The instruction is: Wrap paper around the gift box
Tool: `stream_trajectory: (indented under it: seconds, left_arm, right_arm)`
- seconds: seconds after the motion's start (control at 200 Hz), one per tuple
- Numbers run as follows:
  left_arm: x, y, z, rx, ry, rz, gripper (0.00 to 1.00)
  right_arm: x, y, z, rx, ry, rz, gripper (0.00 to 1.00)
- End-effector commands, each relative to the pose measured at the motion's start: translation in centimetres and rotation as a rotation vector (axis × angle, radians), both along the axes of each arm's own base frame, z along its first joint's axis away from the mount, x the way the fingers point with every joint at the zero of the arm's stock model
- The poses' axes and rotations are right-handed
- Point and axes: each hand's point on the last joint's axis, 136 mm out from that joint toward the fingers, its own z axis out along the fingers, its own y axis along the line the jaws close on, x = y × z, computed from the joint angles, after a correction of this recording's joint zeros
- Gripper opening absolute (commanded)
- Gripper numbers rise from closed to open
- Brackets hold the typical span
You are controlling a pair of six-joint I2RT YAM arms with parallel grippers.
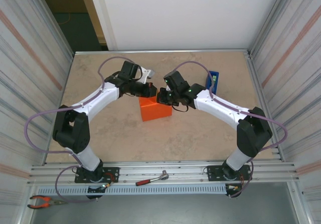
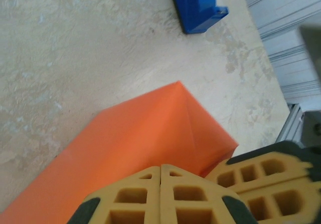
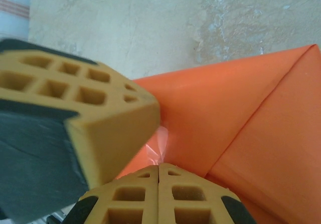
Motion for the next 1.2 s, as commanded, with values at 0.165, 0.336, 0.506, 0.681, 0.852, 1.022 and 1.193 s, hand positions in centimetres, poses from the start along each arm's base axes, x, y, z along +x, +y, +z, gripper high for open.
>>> stream_trajectory:
  seconds: [0.165,0.336,0.506,0.681,0.852,1.022,1.193]
  left_arm:
    - [-1.1,0.9,-1.9,0.105,0.041,-0.010,0.00]
    - [-0.5,1.2,1.2,0.117,-0.038,-0.020,0.00]
    - [-0.9,1.5,4.4,0.088,-0.112,-0.027,0.00]
    - [-2.2,1.4,4.1,0.074,-0.096,-0.045,0.00]
    - [-3.0,1.0,2.4,0.086,-0.071,-0.063,0.00]
    - [-3.3,0.9,0.9,0.096,-0.044,-0.070,0.00]
    - [-3.9,1.2,-0.5,0.115,-0.021,-0.070,0.00]
  right_arm:
    - [-4.0,-3.1,-8.0,-0.232,0.207,0.023,0.00]
    - [-4.0,-3.1,-8.0,-0.231,0.208,0.024,0.00]
    - [-4.1,-3.3,-8.1,-0.232,0.206,0.020,0.00]
    - [-4.2,-3.4,-8.2,-0.232,0.204,0.015,0.00]
    - [-4.3,-3.6,-8.3,-0.234,0.206,0.011,0.00]
    - [-4.3,-3.5,-8.3,-0.230,0.208,0.011,0.00]
    - [-4.2,-3.3,-8.0,-0.216,0.206,0.009,0.00]
